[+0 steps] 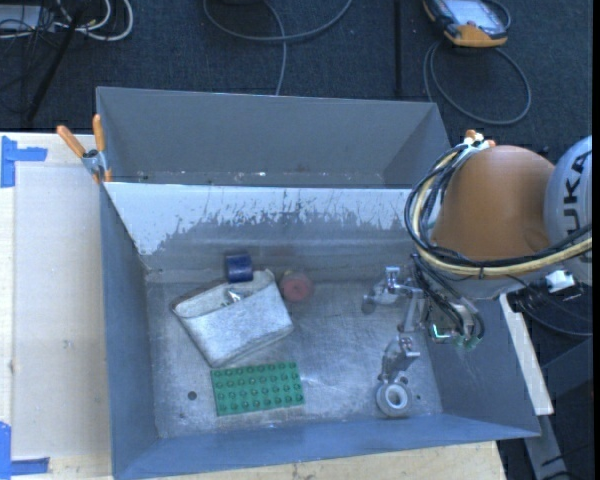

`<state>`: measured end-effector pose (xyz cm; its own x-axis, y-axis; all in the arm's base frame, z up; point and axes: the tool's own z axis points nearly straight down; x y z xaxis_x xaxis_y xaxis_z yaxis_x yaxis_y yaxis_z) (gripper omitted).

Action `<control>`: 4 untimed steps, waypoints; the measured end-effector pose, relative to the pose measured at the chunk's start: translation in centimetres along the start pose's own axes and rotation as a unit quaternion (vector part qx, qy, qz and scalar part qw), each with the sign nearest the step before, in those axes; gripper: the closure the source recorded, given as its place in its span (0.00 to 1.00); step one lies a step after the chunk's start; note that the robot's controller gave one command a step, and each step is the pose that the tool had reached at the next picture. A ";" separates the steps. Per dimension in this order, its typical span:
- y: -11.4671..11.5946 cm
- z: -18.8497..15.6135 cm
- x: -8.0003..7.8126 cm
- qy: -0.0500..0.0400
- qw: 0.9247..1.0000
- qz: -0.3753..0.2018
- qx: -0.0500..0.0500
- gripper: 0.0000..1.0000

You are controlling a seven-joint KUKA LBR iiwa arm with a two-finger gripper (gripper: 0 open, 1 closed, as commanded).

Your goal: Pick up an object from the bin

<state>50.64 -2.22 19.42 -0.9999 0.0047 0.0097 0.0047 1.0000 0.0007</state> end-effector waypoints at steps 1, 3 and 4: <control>-5.3 12.0 2.5 -0.018 0.972 -0.233 0.004 0.00; -5.2 8.6 2.3 -0.005 0.965 -0.261 0.001 0.00; -6.1 12.2 2.2 -0.012 0.943 -0.332 0.004 0.00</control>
Offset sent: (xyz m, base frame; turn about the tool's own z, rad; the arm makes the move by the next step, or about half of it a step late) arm -0.0346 -0.0550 -0.1242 -0.4720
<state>48.29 -8.34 7.28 -0.7828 -0.6222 -0.0135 -0.6221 0.7829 -0.0082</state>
